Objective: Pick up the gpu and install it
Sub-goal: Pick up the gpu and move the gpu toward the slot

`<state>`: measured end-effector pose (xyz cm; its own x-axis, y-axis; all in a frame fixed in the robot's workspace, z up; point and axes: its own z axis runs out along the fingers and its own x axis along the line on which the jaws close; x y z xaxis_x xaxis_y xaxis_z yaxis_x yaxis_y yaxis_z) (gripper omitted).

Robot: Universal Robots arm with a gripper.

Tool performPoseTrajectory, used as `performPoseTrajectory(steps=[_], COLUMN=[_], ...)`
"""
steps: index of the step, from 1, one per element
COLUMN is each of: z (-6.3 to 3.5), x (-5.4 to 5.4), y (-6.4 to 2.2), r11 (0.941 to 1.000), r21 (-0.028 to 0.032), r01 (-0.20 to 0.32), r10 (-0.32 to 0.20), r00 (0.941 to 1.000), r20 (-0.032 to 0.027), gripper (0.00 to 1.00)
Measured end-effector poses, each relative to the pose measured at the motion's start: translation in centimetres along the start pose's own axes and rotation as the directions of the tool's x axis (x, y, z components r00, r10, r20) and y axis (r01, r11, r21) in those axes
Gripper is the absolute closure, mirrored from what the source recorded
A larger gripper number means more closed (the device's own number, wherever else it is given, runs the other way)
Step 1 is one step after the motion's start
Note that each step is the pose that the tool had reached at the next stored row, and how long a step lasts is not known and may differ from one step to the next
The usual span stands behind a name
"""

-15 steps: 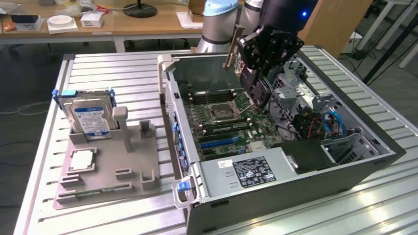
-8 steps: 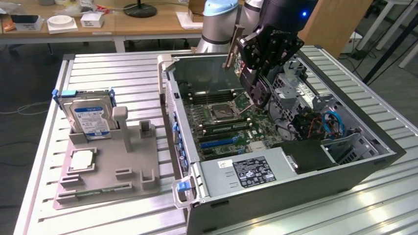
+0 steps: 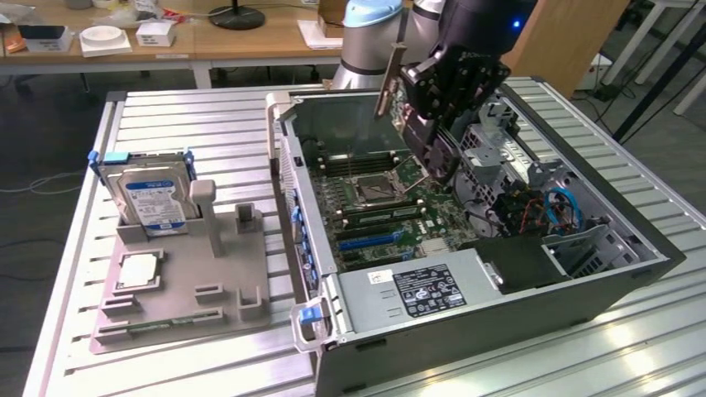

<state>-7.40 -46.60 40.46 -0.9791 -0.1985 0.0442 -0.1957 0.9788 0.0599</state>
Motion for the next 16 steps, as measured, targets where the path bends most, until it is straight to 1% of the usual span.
performPoseTrajectory(steps=[2, 4, 6, 8, 12, 14, 16], z=[0.05, 0.11, 0.18, 0.26, 0.44, 0.55, 0.68], x=[0.0, 0.0, -0.01, -0.01, -0.02, -0.03, -0.03], y=[0.0, -0.01, -0.01, -0.02, -0.03, -0.03, -0.04], r11=[0.9993, 0.9974, 0.9942, 0.9897, 0.9771, 0.969, 0.959], r21=[0.0016, 0.0031, 0.0046, 0.0058, 0.0082, 0.0093, 0.0103], r01=[0.036, 0.072, 0.107, 0.143, 0.212, 0.247, 0.283], r10=[-0.036, -0.072, -0.107, -0.143, -0.212, -0.247, -0.283], r00=[0.9993, 0.9974, 0.9942, 0.9897, 0.9771, 0.9689, 0.9589], r20=[-0.0023, -0.0045, -0.0068, -0.0092, -0.014, -0.0164, -0.019], gripper=[0.74, 0.74, 0.74, 0.74, 0.74, 0.74, 0.74])
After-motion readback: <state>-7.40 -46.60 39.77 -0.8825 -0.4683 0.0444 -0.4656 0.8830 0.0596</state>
